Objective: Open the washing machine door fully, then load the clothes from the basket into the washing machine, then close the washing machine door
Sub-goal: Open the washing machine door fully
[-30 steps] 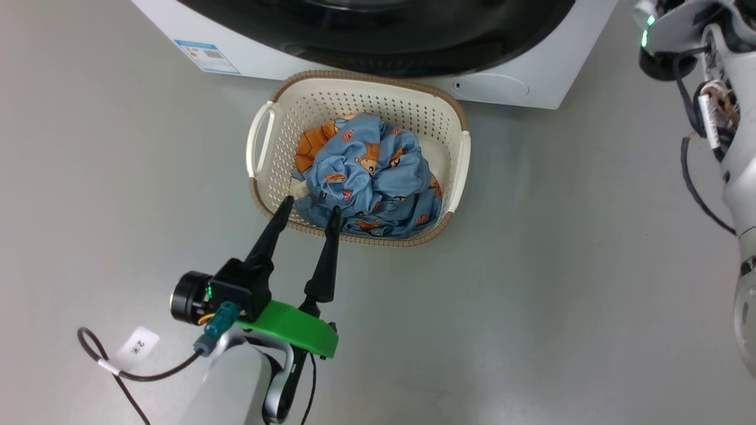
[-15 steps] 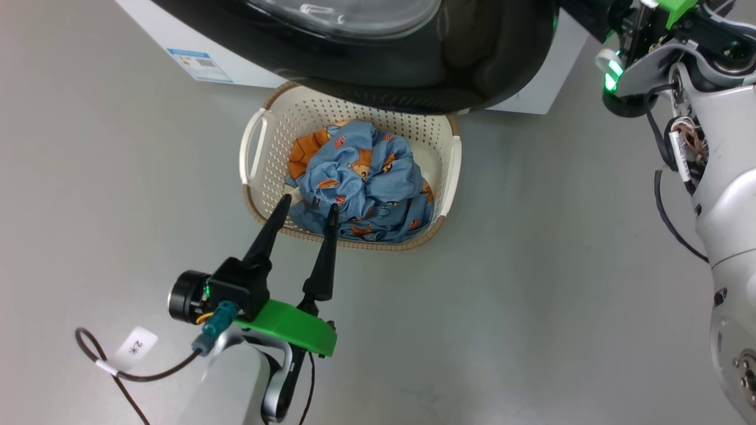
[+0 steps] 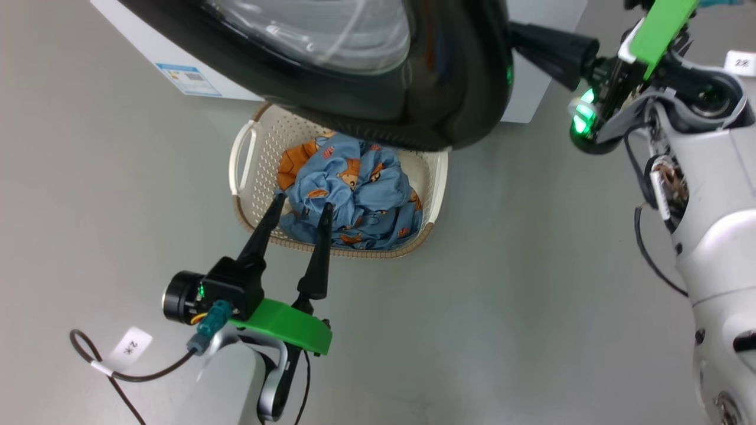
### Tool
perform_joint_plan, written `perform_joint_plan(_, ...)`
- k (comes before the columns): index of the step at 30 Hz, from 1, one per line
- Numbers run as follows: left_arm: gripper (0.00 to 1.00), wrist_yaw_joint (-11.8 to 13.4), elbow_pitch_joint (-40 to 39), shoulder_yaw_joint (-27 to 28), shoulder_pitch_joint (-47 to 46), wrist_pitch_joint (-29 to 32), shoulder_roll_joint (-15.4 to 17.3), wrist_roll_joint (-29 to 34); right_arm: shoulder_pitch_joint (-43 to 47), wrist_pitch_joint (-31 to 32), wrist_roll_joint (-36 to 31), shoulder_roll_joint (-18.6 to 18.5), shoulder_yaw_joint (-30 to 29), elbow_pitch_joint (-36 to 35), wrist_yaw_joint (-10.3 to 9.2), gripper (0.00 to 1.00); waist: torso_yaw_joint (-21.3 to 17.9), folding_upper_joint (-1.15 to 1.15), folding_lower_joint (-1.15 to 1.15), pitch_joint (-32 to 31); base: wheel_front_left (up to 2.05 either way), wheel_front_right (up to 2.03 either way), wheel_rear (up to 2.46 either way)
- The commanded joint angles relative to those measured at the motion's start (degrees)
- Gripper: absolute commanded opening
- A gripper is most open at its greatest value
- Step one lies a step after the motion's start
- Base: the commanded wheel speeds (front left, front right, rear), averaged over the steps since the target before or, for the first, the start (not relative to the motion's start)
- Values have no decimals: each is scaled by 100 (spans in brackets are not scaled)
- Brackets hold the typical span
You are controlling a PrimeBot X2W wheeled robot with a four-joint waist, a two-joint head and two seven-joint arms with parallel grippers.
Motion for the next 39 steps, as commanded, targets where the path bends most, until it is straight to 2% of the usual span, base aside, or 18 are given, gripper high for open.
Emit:
perform_joint_plan(1, 100, 9, -73, 230, 20, -37, 91, 69, 210, 173, 165, 178, 191, -335, 28, 0, -38, 0, 0, -61, 0, 0, 0)
perform_joint_plan(20, 100, -84, 130, 561, 345, -37, 91, 263, 1586, 304, 1191, 179, 1489, -1506, 28, 0, -175, 0, 0, -602, 0, 0, 0)
perform_joint_plan(30, 100, -83, 208, 712, 540, -37, 91, 301, 2026, 37, 1778, 179, 2398, -1688, 28, 0, -139, 0, 0, -871, 0, 0, 0)
perform_joint_plan(39, 100, -95, 225, 824, 568, -37, 91, 330, 2041, -203, 2001, 179, 2749, -1638, 28, 0, -89, 0, 0, -972, 0, 0, 0)
